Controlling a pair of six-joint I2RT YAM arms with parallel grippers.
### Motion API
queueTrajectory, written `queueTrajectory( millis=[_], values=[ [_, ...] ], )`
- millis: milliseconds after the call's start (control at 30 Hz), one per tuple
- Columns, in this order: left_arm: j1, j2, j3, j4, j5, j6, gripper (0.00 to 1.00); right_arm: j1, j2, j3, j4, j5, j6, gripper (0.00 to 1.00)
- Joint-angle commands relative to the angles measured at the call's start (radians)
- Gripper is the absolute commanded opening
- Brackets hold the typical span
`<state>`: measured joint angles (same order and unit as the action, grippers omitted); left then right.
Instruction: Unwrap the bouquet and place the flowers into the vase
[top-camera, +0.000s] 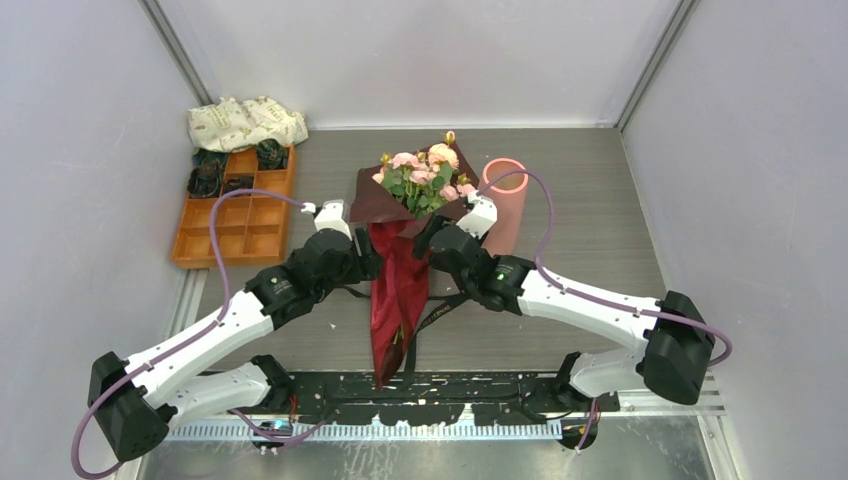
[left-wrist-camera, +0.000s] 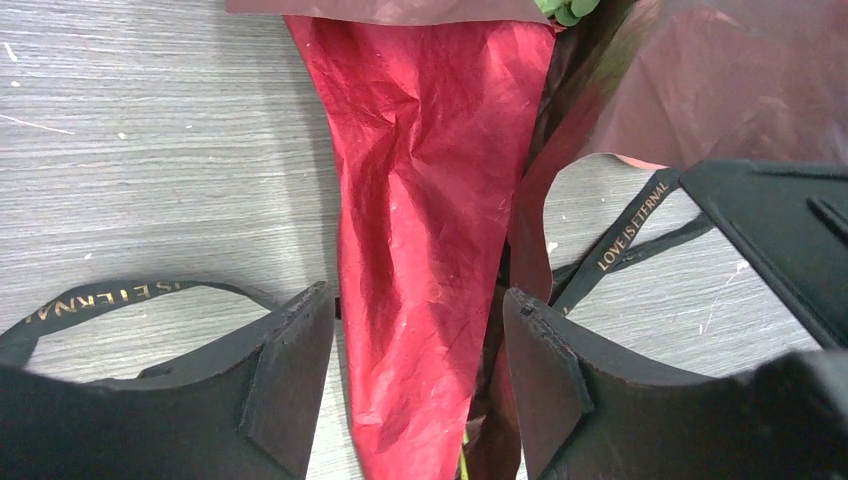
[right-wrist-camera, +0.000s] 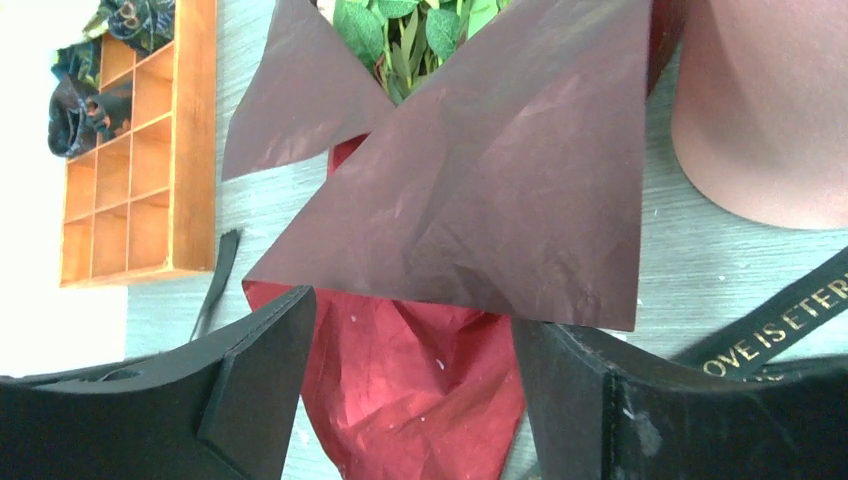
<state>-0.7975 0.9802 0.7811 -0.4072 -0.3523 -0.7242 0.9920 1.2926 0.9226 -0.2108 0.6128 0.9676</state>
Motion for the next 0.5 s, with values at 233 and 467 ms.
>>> queueTrajectory(
  millis=[233,467],
  values=[
    [0.002,-0.014,0.011,0.040,-0.045,0.021,0.63,-0.025,0.108,0.094,0.097,0.148,0.010,0.62],
    [0.004,-0.005,0.029,0.022,-0.072,0.034,0.63,-0.026,0.129,0.117,0.088,0.174,0.019,0.28]
  ],
)
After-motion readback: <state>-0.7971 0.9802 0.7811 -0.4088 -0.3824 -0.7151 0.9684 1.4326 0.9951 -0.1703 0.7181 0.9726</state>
